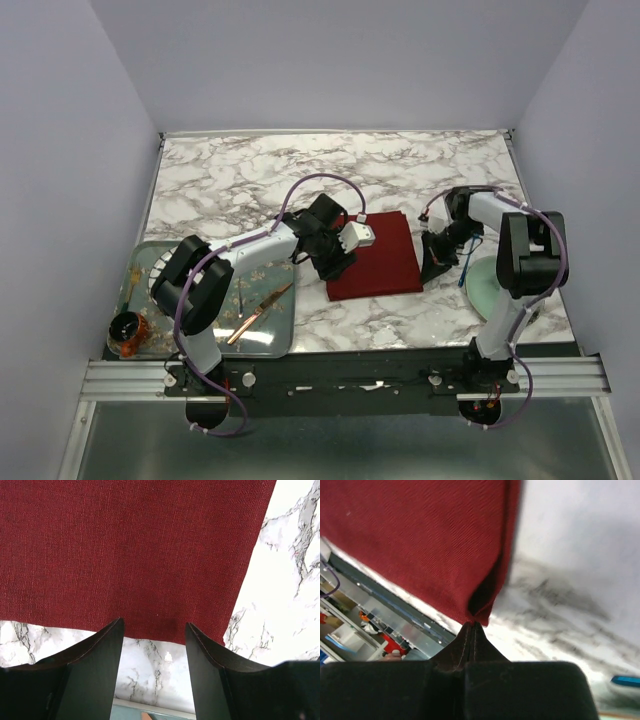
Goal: Fold the napkin into a case and place the utensils inside
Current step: Smooth out the lower triangle-folded napkin at the center of the board, then rotate the lower triangle-folded napkin at the center of the board, then smooth out the lower triangle-folded napkin at the center of the board.
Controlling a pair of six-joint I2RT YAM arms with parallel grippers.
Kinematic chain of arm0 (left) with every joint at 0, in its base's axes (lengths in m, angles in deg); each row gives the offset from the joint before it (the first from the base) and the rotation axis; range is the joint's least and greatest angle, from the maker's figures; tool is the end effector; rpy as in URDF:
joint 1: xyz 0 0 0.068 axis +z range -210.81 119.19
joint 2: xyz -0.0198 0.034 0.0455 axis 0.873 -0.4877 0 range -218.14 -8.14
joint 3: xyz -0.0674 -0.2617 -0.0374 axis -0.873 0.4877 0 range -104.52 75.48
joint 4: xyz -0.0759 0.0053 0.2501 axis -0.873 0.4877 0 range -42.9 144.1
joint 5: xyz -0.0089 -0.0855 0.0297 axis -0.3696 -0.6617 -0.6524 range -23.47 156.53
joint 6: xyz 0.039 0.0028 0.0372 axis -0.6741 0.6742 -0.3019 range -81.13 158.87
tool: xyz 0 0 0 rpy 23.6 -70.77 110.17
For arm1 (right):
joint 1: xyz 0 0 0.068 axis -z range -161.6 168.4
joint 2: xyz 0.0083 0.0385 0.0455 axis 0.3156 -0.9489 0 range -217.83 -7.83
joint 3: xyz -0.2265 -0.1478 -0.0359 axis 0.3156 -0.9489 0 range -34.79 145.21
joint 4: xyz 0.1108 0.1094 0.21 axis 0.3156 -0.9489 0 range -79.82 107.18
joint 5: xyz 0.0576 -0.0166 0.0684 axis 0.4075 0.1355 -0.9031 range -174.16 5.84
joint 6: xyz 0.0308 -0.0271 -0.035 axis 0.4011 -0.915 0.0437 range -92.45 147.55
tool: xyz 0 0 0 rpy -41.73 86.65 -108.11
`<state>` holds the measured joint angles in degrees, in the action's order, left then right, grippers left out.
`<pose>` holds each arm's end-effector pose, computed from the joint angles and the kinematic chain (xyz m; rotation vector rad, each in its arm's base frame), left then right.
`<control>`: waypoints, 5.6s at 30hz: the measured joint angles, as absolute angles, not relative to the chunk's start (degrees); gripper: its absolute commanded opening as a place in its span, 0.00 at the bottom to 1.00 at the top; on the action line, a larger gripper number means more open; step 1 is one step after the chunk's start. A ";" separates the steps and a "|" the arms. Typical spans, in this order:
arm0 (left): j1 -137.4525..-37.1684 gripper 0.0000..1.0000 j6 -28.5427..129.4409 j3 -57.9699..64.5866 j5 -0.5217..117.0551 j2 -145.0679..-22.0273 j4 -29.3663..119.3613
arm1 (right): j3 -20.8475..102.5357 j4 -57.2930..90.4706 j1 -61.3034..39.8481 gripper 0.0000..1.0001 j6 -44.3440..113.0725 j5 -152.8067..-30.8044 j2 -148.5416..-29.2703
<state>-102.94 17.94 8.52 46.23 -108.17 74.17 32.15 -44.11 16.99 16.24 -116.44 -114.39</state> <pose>0.2568 -0.2489 0.1969 1.4843 2.1788 -0.5927 0.3021 0.0265 0.1543 0.2400 -2.8731 -0.8545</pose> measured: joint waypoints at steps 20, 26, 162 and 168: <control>-94.79 0.37 23.60 -10.43 43.85 -122.55 78.02 | 50.79 -45.42 16.97 0.21 15.95 -110.08 -129.01; -98.11 0.32 21.48 -10.19 45.53 -125.79 80.97 | 59.03 -44.79 16.97 0.48 14.16 -108.81 -130.83; -109.83 0.09 41.79 2.95 41.69 -121.42 60.27 | 14.86 -16.42 17.78 0.74 38.20 -137.38 -107.92; -109.63 0.09 42.16 2.64 41.12 -121.81 60.03 | 14.66 -15.66 17.78 0.74 38.53 -137.88 -109.08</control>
